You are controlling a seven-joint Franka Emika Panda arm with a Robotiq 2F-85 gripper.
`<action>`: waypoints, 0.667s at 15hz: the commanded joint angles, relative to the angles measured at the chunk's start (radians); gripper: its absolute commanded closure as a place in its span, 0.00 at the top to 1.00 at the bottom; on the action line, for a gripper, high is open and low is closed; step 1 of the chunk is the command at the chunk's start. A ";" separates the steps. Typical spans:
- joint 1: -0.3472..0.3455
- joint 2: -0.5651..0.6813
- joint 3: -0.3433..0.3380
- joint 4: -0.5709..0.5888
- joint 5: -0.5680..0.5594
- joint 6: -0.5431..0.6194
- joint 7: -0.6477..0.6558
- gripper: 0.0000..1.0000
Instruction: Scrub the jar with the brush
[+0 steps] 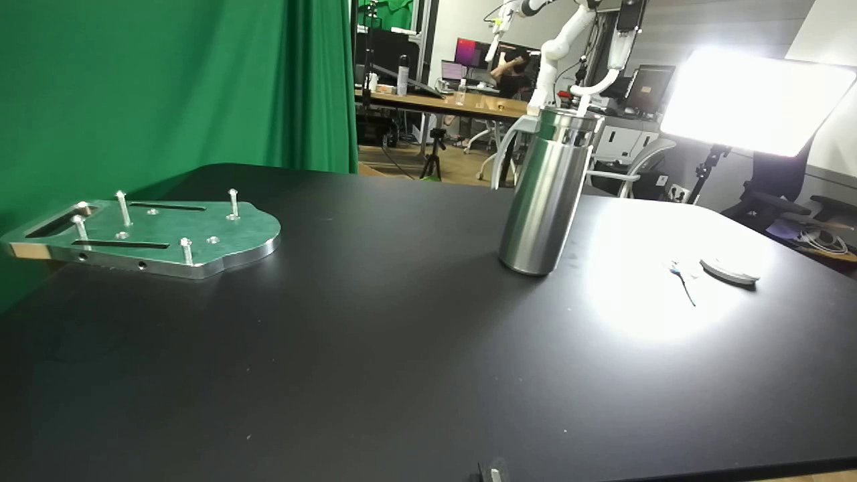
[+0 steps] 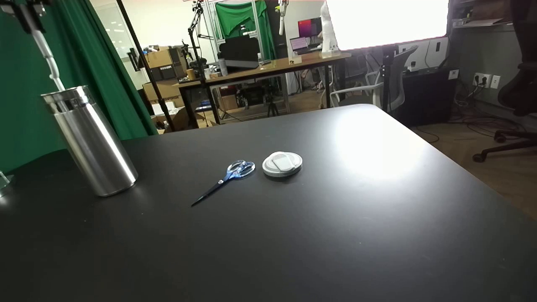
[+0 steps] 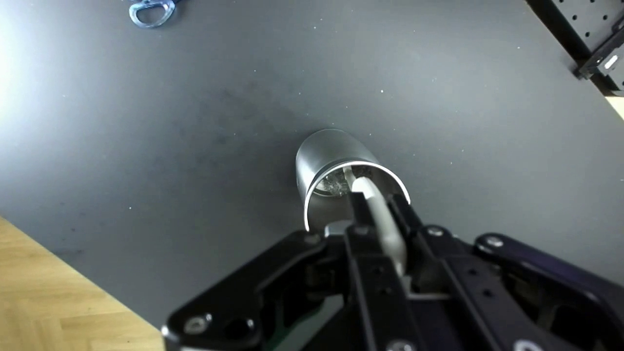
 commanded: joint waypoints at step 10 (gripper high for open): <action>-0.012 -0.015 -0.005 0.014 0.003 -0.009 0.014 0.04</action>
